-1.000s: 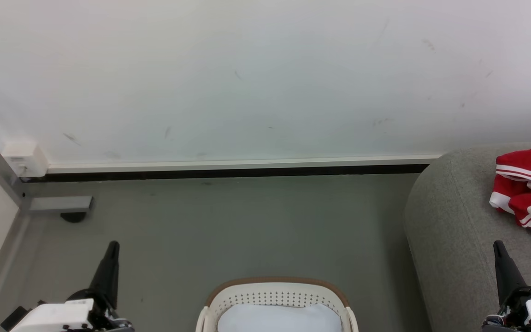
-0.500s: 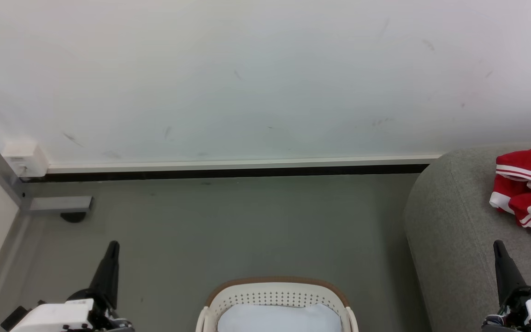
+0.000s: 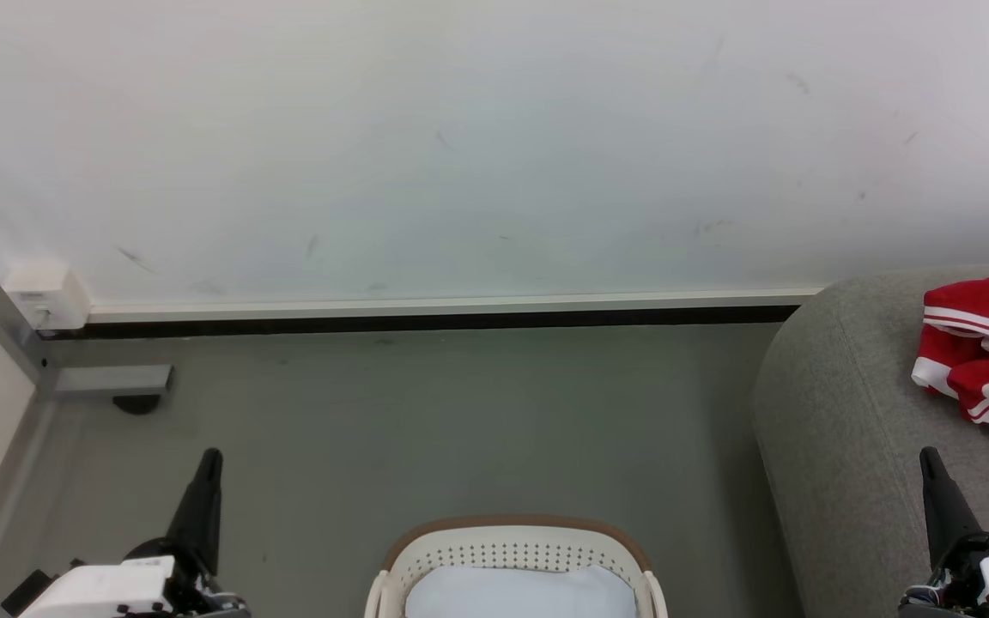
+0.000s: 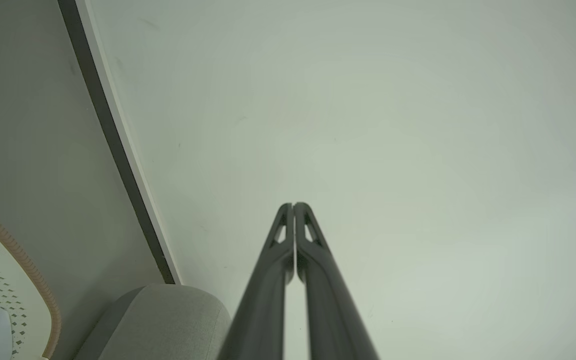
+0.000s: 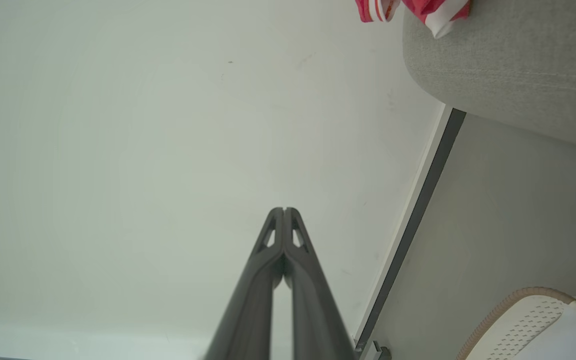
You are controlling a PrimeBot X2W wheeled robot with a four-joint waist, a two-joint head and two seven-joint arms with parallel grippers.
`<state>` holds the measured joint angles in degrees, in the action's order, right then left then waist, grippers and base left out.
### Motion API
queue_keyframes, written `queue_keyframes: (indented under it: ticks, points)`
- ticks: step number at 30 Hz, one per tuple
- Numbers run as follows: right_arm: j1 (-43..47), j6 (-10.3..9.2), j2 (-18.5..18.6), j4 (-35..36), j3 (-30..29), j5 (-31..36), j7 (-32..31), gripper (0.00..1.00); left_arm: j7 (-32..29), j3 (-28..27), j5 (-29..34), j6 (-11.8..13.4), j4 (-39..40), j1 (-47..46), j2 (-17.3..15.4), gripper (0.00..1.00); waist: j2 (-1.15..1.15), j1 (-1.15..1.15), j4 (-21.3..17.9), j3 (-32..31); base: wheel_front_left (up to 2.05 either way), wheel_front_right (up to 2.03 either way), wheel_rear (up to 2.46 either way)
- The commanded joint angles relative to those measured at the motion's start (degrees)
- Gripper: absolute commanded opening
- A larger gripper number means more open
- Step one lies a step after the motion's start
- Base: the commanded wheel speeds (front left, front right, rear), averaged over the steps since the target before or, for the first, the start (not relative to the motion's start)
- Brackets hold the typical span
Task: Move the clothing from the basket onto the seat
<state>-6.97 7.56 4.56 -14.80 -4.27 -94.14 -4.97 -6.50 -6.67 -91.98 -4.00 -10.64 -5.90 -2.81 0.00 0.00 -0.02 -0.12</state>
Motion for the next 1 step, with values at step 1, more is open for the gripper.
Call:
queue_keyframes:
  ticks: [1]
  points:
    - [-0.4,-0.14,0.4,0.3,0.0,-0.6,0.3,0.00,-0.2,-0.1,-0.7,-0.3,0.2,-0.5,-0.1,0.00,0.00,0.00,0.0,0.0,0.00,0.00,0.00]
